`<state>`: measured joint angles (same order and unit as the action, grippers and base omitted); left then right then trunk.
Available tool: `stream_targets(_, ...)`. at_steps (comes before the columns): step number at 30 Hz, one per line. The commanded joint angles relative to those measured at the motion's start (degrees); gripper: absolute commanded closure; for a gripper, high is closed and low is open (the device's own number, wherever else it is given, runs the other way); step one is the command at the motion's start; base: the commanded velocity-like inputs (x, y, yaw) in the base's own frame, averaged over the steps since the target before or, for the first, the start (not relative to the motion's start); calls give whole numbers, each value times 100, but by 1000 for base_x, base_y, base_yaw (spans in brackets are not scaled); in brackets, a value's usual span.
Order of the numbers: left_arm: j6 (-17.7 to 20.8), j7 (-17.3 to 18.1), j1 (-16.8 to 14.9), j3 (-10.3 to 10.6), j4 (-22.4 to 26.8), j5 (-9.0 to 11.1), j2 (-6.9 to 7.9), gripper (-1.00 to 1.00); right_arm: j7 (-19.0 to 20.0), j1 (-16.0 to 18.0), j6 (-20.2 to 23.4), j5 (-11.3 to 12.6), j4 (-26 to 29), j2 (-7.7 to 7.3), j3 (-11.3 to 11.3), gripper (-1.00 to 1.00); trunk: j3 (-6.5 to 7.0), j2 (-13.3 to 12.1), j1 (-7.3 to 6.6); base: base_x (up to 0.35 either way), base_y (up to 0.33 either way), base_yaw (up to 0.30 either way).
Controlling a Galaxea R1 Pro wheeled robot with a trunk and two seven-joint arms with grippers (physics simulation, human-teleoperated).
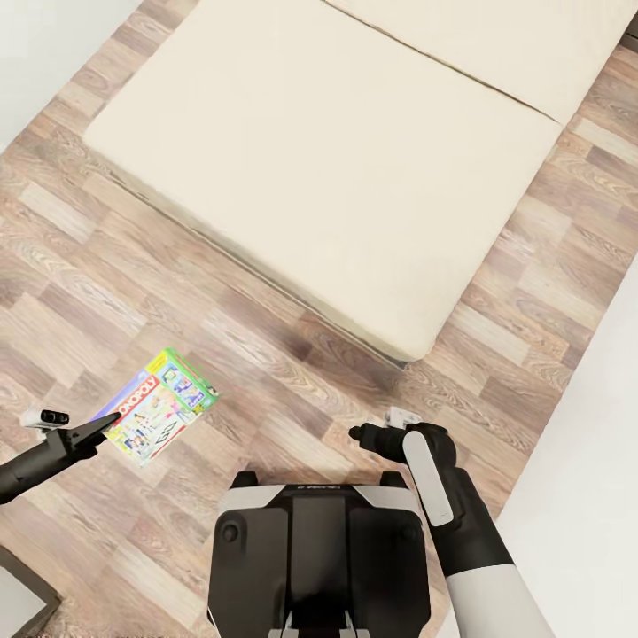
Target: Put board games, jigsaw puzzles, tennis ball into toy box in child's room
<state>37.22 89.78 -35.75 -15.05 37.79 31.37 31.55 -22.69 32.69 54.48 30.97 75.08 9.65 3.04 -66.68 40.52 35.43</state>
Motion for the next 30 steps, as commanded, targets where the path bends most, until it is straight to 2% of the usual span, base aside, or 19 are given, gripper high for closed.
stream_targets(1,54,22,-3,2,0,-2,1,100,-60,1,10,59,6,0,3,-100,3,5,2,0,0,238)
stream_targets(13,50,22,-3,2,-4,0,1,100,-60,1,10,64,6,2,-1,-100,64,5,2,-42,55,218)
stream_targets(30,49,22,-3,2,-1,0,1,100,-52,1,2,67,6,2,4,-100,150,5,2,-3,4,11)
